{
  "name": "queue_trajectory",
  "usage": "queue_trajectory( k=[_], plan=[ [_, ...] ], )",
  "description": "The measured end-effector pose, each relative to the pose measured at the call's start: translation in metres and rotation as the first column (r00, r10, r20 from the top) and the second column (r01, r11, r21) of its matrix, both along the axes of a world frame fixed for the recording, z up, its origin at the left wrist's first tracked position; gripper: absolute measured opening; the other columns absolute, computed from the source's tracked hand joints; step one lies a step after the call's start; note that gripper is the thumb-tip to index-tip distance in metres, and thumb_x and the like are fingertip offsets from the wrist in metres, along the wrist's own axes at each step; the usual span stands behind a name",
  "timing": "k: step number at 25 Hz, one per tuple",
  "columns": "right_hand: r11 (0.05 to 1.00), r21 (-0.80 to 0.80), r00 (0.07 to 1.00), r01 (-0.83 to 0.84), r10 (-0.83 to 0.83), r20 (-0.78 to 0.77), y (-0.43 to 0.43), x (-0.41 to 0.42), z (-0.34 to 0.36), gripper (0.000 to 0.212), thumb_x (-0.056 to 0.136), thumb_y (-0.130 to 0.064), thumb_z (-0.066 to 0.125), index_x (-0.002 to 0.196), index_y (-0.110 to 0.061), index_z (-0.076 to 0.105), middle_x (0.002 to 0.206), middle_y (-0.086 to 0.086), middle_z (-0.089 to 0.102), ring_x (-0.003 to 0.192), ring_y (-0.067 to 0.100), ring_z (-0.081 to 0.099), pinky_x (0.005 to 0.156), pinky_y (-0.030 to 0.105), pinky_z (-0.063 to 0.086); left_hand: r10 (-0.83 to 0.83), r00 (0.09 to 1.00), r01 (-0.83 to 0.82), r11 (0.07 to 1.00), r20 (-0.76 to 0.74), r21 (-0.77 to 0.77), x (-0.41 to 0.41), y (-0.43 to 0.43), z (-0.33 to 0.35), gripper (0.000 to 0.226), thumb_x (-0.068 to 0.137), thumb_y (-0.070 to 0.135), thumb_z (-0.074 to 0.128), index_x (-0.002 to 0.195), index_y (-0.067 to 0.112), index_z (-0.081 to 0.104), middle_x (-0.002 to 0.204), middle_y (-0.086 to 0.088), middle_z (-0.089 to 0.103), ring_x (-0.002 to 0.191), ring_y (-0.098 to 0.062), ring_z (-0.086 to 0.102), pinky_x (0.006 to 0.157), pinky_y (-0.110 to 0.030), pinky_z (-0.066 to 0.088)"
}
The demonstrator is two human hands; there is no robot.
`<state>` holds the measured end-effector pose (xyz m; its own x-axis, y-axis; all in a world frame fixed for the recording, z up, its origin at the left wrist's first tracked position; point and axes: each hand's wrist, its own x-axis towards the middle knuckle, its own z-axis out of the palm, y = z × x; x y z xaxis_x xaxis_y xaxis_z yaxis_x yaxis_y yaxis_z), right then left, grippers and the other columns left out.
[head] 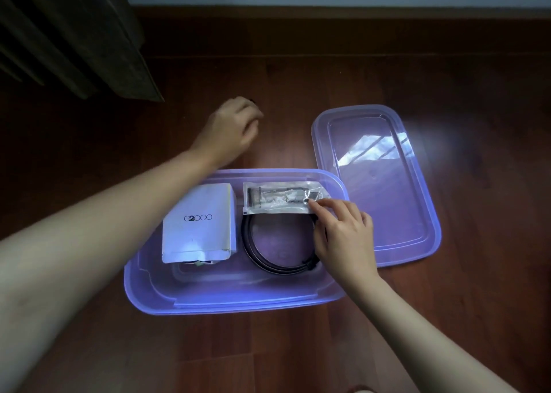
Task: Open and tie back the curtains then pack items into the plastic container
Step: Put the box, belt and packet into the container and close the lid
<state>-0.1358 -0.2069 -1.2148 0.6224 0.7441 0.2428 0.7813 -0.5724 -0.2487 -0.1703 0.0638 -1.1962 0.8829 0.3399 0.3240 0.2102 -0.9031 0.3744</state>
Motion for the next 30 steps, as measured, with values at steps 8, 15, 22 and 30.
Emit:
queue_trajectory(
  k=[8, 15, 22, 30],
  plan=[
    [1.000, -0.003, 0.999, -0.015, 0.014, -0.030, 0.000, 0.000, -0.002, 0.045, 0.070, -0.010, 0.057, 0.112, -0.021, 0.067, 0.107, -0.004, 0.066, 0.100, 0.015, 0.046, 0.073, 0.034, 0.041, 0.180, 0.881, -0.225, 0.973, -0.436, -0.052, 0.019, 0.039, -0.036, 0.043, 0.091, 0.013, 0.057, 0.133, 0.016, 0.053, 0.130, -0.025, 0.051, 0.118, -0.041, 0.048, 0.097, -0.038, 0.038],
    [0.948, 0.304, 0.928, 0.097, 0.024, -0.372, -0.002, 0.002, 0.009, 0.039, 0.087, -0.004, 0.048, 0.123, -0.015, 0.057, 0.101, -0.011, 0.064, 0.094, 0.014, 0.050, 0.083, 0.022, 0.040, 0.267, 0.962, -0.199, 0.839, 0.064, -0.506, -0.003, -0.018, 0.024, 0.028, 0.080, 0.023, 0.063, 0.107, 0.019, 0.069, 0.085, 0.002, 0.067, 0.071, 0.004, 0.057, 0.071, -0.010, 0.043],
    [0.671, 0.484, 0.707, 0.561, -0.084, -0.702, -0.008, 0.000, 0.021, 0.027, 0.093, -0.011, 0.044, 0.108, -0.033, 0.050, 0.099, -0.012, 0.060, 0.091, -0.003, 0.056, 0.082, 0.013, 0.041, -0.374, 0.926, 0.374, 0.883, 0.056, -0.282, -0.081, -0.117, 0.022, 0.028, 0.075, 0.023, 0.061, 0.102, 0.015, 0.060, 0.083, -0.004, 0.055, 0.067, -0.009, 0.047, 0.065, -0.013, 0.044],
    [0.163, -0.025, 0.089, 0.986, -0.654, -0.752, -0.038, 0.012, -0.011, 0.049, 0.085, -0.023, 0.062, 0.123, -0.004, 0.038, 0.129, 0.018, 0.038, 0.117, 0.037, 0.044, 0.096, 0.042, 0.034, -0.381, 0.706, 0.421, 0.904, -0.597, -0.079, -0.080, -0.136, -0.006, 0.023, 0.096, 0.021, 0.042, 0.115, 0.011, 0.051, 0.102, -0.012, 0.053, 0.094, -0.031, 0.054, 0.072, -0.044, 0.052]
  ],
)
